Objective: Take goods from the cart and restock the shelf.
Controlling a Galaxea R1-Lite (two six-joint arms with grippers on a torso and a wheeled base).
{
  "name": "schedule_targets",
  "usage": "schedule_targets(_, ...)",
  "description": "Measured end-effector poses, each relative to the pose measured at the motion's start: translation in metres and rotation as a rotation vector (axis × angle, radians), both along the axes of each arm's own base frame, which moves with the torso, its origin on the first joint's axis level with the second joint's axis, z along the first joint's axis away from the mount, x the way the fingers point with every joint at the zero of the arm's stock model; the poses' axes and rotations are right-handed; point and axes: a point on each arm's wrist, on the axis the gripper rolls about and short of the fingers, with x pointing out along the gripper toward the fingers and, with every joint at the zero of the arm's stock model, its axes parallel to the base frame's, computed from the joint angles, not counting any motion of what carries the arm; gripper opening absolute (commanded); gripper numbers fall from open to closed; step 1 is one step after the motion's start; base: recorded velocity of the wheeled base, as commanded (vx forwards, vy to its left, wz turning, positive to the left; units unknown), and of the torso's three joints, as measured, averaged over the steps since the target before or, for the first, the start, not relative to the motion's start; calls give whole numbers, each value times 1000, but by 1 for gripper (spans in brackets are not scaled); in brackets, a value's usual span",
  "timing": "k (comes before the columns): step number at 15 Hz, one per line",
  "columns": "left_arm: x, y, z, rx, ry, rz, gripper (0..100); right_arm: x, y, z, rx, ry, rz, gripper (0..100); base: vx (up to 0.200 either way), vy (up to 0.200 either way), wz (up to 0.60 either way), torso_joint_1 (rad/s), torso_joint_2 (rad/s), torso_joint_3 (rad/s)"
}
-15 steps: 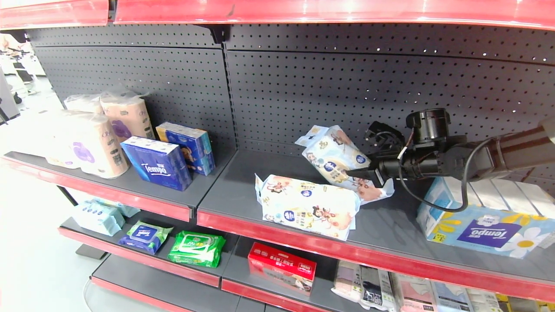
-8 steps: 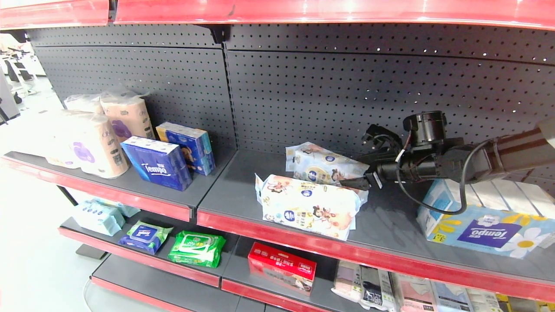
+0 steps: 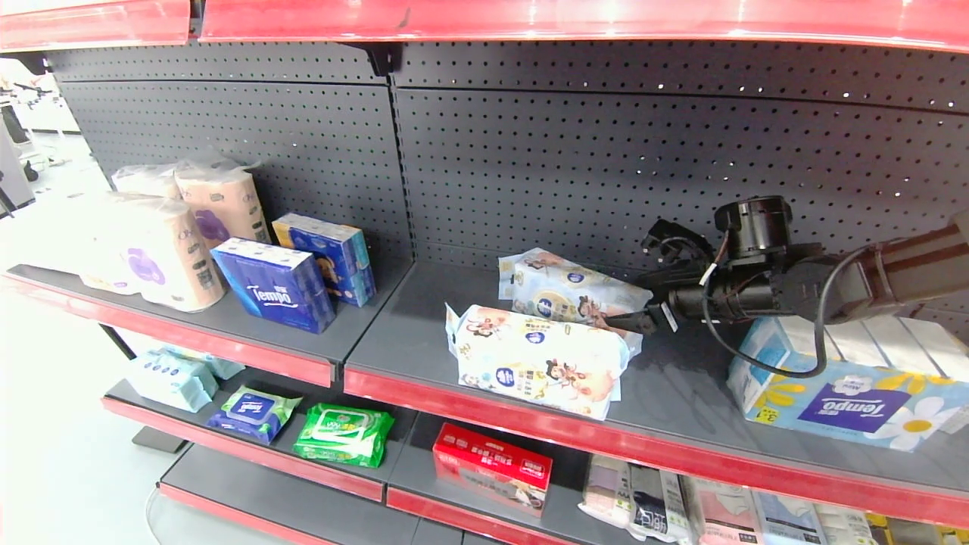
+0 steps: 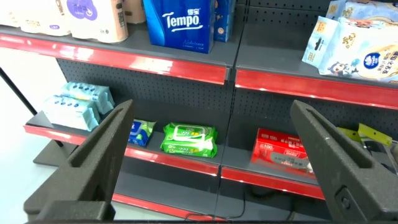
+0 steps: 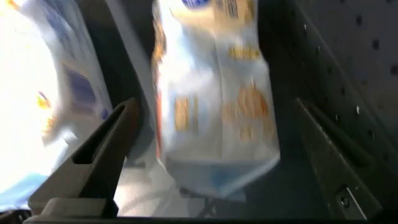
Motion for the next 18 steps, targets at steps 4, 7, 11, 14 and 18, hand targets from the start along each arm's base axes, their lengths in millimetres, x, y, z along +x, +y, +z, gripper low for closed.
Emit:
schedule_targets(4, 0, 0, 0, 0, 0, 0, 100, -2, -2, -2, -7, 8, -12, 100, 0, 0, 0, 0, 0, 0)
schedule_targets(7, 0, 0, 0, 0, 0, -1, 100, 1, -2, -3, -8, 6, -16, 100, 0, 0, 0, 0, 0, 0)
schedule_targets(11, 0, 0, 0, 0, 0, 0, 100, 5, -1, -7, -12, 10, -16, 0, 0, 0, 0, 0, 0, 0)
schedule_targets(14, 0, 0, 0, 0, 0, 0, 100, 6, 0, -9, -12, 14, -14, 0, 0, 0, 0, 0, 0, 0)
schedule_targets(18, 0, 0, 0, 0, 0, 0, 100, 6, 1, -10, -15, 15, -7, 0, 0, 0, 0, 0, 0, 0)
